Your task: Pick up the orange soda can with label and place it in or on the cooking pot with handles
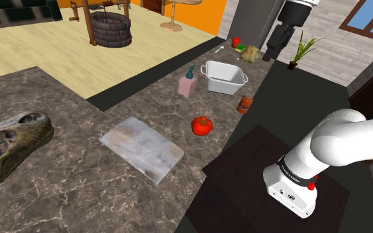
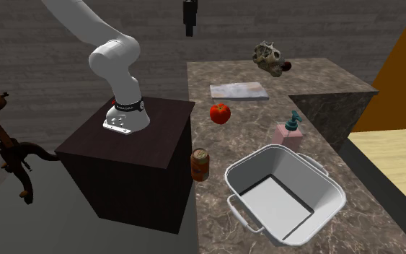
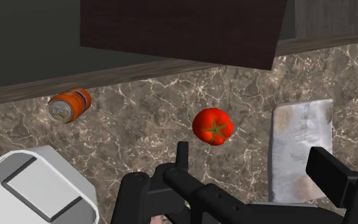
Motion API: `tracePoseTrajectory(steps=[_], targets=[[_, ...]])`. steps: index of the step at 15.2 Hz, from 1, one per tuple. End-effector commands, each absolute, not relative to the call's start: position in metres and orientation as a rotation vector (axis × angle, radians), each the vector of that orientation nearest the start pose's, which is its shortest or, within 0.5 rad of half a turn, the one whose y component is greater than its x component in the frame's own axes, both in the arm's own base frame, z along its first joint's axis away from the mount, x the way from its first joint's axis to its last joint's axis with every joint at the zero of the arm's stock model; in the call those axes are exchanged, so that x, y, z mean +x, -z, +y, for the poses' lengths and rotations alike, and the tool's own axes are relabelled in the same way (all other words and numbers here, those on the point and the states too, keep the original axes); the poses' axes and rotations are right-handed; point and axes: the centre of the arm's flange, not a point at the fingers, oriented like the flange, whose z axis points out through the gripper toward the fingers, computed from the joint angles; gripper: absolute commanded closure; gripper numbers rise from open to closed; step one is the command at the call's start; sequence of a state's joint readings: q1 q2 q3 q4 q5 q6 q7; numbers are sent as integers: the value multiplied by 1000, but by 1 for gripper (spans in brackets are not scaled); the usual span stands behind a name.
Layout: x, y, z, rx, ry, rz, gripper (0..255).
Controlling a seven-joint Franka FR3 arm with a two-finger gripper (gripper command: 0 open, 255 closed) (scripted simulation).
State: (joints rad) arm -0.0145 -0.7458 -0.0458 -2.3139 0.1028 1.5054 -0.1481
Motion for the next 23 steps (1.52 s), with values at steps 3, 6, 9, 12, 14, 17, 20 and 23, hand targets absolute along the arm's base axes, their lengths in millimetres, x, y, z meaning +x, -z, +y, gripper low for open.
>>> tracePoseTrajectory(steps=[3, 6, 9, 12, 14, 17, 20, 23], targets=[[315, -572, -25, -3005, -73, -161, 0], [322, -541, -47, -3017, -71, -168, 0], [328, -510, -68, -3029, -68, -174, 0], [335, -479, -90, -3040, -66, -181, 0], [340, -459, -105, -3048, -64, -185, 0], [347, -429, -128, -3060, -61, -192, 0], [354, -399, -150, -3072, -59, -199, 0], [362, -369, -174, -3083, -56, -206, 0]])
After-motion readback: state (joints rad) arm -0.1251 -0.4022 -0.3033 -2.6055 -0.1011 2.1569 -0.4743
